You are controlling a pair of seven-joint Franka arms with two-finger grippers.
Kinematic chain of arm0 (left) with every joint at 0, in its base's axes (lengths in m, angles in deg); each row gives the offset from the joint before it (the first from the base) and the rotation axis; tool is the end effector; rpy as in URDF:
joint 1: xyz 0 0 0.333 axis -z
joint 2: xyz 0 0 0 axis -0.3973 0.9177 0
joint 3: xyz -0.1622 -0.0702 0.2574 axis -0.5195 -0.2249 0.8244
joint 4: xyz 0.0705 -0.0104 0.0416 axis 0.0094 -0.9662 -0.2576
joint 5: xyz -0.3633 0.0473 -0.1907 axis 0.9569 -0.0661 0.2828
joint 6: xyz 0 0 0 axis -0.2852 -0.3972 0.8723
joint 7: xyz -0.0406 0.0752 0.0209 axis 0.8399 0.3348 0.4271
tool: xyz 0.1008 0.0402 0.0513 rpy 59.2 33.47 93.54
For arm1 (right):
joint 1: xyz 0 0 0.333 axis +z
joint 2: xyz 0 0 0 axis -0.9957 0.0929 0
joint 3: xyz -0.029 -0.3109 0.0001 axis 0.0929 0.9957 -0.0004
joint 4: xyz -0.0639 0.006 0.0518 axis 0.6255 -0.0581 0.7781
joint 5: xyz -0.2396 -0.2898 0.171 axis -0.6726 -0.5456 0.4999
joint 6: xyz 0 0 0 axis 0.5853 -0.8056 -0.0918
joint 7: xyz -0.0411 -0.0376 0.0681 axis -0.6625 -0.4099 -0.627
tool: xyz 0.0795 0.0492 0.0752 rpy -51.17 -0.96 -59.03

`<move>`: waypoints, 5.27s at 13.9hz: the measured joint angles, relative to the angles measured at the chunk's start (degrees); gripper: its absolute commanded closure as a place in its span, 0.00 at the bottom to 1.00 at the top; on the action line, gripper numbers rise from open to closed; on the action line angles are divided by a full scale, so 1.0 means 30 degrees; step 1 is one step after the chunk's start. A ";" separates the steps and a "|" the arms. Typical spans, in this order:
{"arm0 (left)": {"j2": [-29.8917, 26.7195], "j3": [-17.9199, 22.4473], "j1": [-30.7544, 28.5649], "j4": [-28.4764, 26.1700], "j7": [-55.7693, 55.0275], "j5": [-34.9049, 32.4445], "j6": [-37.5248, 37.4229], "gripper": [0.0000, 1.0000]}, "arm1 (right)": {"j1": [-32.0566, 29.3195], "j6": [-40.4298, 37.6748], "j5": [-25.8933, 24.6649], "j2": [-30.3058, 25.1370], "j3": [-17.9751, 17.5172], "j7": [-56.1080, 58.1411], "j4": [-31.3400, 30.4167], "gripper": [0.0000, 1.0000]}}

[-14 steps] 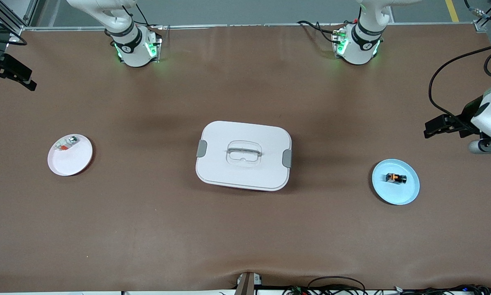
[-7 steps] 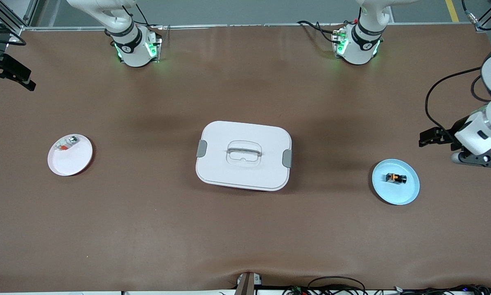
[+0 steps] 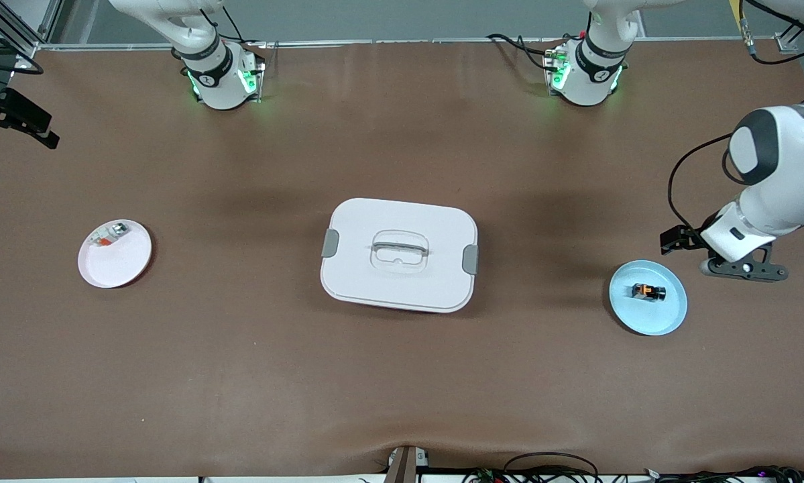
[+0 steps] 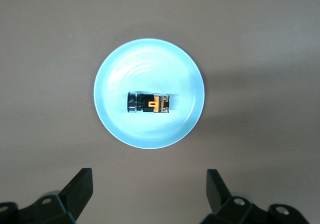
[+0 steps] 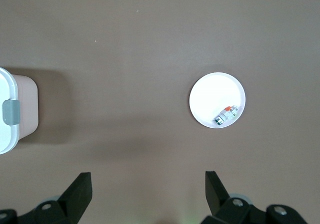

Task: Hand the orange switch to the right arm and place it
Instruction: 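Lower the left gripper and grasp the black-and-orange switch, then lift the switch with the left gripper off the blue plate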

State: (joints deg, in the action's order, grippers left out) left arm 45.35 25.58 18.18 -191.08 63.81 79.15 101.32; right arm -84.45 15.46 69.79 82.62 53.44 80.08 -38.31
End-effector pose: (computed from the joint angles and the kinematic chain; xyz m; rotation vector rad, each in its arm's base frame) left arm 0.6023 0.0410 0.3312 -3.1117 0.2258 -0.0088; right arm 0.5245 -0.0217 0.6613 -3.1386 0.1113 -0.0262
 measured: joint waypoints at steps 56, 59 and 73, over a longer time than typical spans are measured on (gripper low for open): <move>0.3601 -0.0717 -0.0221 0.3588 -0.1998 -0.1468 -0.0471 0.78 | 0.0165 0.0144 0.0001 0.0001 0.0085 -0.0008 0.0355 0.00; 0.3078 -0.2295 -0.0183 0.5434 -0.4132 -0.0844 -0.3928 0.78 | 0.0159 0.0136 0.0001 0.0064 0.0126 -0.0013 0.0404 0.00; -0.0036 -1.0010 -0.0010 1.0819 -1.6598 0.3428 -1.0252 0.78 | 0.0136 0.0379 -0.0063 0.2329 0.0208 -0.0004 0.0422 0.00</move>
State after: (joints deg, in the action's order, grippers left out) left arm 45.24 -4.45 18.15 -158.63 14.01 89.44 70.56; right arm -84.04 16.60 69.60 89.61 54.06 80.07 -37.04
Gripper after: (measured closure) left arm 0.269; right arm 0.000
